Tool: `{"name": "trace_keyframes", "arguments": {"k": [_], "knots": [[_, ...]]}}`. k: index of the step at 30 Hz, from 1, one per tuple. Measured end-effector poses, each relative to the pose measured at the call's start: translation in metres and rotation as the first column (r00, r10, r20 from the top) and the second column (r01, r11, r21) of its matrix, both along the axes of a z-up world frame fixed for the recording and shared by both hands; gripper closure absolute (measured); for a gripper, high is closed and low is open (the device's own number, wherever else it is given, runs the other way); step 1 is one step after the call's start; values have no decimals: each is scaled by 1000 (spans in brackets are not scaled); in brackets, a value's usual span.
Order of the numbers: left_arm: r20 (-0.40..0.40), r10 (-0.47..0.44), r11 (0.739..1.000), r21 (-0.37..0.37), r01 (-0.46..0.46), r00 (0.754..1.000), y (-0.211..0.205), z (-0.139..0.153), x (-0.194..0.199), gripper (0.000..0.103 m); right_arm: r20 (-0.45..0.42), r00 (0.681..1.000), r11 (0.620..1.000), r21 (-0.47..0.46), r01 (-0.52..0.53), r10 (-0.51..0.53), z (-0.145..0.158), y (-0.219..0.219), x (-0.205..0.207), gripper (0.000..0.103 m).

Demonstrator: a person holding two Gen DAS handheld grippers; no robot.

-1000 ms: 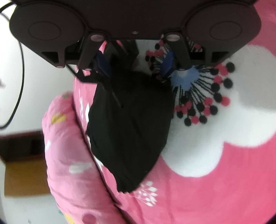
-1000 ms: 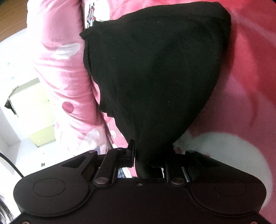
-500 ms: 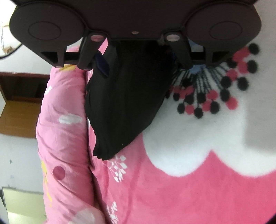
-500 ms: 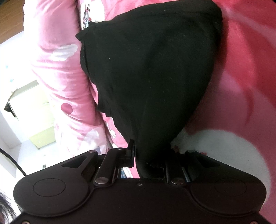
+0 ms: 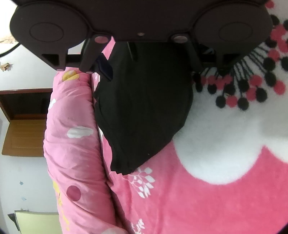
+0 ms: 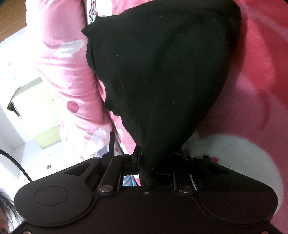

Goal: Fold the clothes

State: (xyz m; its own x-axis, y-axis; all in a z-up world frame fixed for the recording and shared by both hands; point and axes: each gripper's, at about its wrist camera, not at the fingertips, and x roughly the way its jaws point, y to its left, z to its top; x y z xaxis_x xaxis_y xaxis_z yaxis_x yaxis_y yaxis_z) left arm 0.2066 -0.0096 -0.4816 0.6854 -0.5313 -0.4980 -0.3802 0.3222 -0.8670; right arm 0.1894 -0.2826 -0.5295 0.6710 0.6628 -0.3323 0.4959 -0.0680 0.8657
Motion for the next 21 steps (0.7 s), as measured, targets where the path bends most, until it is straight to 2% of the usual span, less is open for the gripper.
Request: {"name": "trace_keyframes", "arguments": {"k": [10, 12, 14, 15, 18, 21], "knots": [[21, -30, 999, 35, 29, 999, -6, 4, 12, 38, 14, 1000, 1000, 3, -21, 21, -4, 3, 4, 88], [6, -59, 995, 76, 58, 998, -7, 5, 16, 50, 14, 1000, 1000, 0, -25, 25, -4, 3, 2, 88], [-23, -97, 986, 131, 99, 995, -7, 6, 20, 76, 16, 999, 999, -14, -33, 33, -4, 3, 3, 88], [-42, -117, 981, 152, 122, 992, -6, 6, 22, 79, 17, 999, 999, -20, -36, 36, -4, 3, 2, 88], [-56, -144, 977, 150, 151, 988, -1, 3, 24, 86, 21, 998, 997, -53, -52, 53, -1, 1, 1, 87], [-65, -184, 962, 193, 194, 981, -4, 8, 30, 87, 26, 997, 993, -91, -73, 75, 3, -1, -2, 71]]}}
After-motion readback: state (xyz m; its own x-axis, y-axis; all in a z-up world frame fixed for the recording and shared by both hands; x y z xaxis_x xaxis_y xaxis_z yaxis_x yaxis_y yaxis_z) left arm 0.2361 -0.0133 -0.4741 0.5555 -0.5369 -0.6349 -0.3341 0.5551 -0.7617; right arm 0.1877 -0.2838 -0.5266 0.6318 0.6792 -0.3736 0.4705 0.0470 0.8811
